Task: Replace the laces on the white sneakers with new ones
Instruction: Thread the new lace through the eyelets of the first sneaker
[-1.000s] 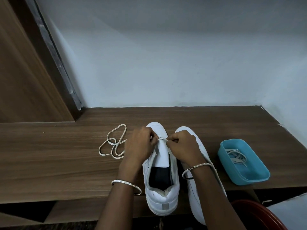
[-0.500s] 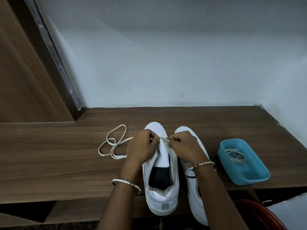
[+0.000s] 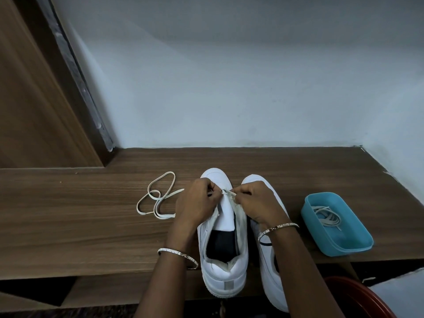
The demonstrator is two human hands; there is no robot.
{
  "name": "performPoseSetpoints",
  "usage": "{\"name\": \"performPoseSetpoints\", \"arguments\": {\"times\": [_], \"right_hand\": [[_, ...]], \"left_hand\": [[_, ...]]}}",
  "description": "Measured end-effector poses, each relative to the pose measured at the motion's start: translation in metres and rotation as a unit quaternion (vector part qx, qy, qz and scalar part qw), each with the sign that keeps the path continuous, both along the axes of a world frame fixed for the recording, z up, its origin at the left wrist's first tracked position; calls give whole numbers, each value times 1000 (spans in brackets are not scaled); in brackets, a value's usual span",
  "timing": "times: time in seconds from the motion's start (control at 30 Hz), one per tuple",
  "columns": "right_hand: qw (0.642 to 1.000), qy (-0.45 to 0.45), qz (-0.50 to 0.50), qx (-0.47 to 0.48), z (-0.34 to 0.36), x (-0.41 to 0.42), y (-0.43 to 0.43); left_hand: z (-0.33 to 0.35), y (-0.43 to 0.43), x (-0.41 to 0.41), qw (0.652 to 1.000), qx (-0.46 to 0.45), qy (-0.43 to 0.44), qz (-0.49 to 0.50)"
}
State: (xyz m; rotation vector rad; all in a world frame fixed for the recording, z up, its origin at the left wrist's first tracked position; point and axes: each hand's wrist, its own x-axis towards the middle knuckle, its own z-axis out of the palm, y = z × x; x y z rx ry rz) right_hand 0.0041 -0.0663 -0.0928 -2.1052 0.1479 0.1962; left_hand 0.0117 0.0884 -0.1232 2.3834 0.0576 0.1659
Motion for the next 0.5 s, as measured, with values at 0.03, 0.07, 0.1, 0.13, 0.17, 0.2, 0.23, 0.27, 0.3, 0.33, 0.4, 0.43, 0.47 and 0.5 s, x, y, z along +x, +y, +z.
{"name": "performPoseSetpoints", "arguments": {"times": [0.03,0.07,0.1,0.13,0.17,0.2,0.23,0.27,0.3,0.33,0.4,0.43,0.47,0.5], "right_hand": [[1000,0,0,5,-1,0,0],[1000,0,1,9,-1,0,-1],[1000,2,3,18,-2,1,-1],[1000,5,2,28,-2,1,-1],[999,10,-1,35,-2,1,-1],[999,13,-6,37,-4,2,-1],[999,14,-10,40,-6,4,-2],[999,14,-16,47,-8,5,-2],[999,8,-18,49,-8,5,-2],[999,-5,-17,40,-7,3,0],[999,-41,-13,-19,-6,-1,2],[997,-58,-12,-52,-5,-3,4],[994,-73,-18,-79,-4,-4,6],[991,-84,-27,-102,-5,-4,8]], "left_hand": [[-1,1,1,1000,4,1,-3],[-2,1,1,1000,7,4,-5],[-2,2,1,1000,7,9,-8],[-3,1,1,1000,4,14,-13],[-5,0,1,1000,-1,16,-17],[-6,-1,1,1000,-4,17,-18],[-6,-2,0,1000,-6,16,-17],[-6,-3,0,1000,-6,14,-14],[-5,-3,0,1000,-8,11,-12],[-4,-3,0,1000,-8,9,-13],[-1,-1,-1,1000,-9,6,-18],[0,0,-1,1000,-12,4,-21],[1,0,-1,1000,-15,1,-23],[2,1,-1,1000,-17,-3,-23]]}}
